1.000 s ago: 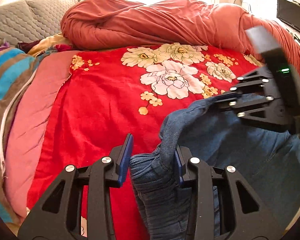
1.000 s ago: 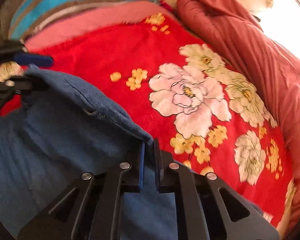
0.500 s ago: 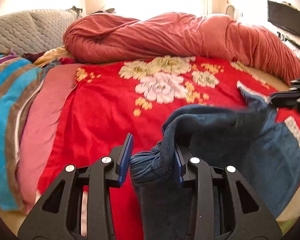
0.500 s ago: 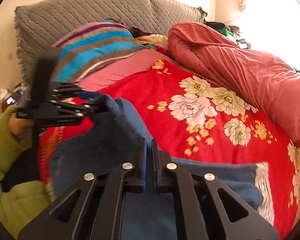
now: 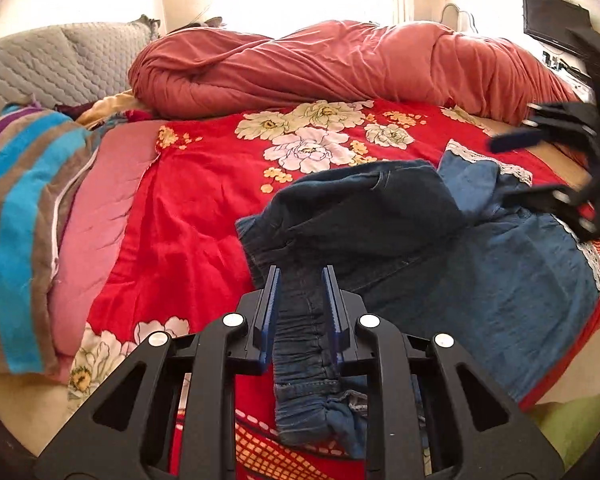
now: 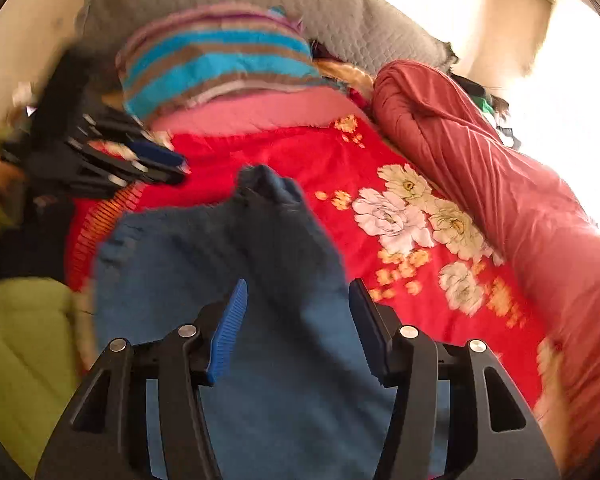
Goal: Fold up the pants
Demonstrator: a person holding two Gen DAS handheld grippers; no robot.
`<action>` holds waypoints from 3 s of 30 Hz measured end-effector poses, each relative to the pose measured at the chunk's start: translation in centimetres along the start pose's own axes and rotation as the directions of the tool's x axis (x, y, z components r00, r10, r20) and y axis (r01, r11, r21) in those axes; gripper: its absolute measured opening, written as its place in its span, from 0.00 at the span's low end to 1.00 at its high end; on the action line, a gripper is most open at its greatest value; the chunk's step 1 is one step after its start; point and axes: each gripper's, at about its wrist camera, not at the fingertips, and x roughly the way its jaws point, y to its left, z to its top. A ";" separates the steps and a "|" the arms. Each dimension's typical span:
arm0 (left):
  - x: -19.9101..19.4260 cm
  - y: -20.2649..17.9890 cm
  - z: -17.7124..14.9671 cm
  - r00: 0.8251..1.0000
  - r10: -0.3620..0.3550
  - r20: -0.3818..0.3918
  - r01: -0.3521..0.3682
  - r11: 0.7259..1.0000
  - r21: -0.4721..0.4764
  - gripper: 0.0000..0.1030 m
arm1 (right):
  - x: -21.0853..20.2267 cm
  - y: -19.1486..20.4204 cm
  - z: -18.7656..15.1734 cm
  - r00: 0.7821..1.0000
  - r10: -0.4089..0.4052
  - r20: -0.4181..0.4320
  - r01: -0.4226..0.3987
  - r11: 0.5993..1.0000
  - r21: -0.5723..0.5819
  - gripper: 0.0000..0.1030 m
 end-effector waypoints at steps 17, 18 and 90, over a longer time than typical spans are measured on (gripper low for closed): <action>12.3 4.8 4.0 0.979 -0.148 -0.140 0.150 0.989 0.004 0.34 | 9.2 -3.2 0.6 0.943 0.291 -0.159 -0.301 0.953 -0.040 0.10; 12.6 4.8 3.8 0.979 -0.148 -0.141 0.147 0.989 -0.014 0.32 | 9.3 -3.1 0.3 0.947 0.281 -0.153 -0.288 0.957 -0.029 0.07; -4.9 -6.5 -1.5 0.995 -0.094 0.017 0.095 0.995 -0.022 0.57 | -3.6 -5.2 -9.5 0.990 -0.117 -0.081 0.143 0.778 0.611 0.47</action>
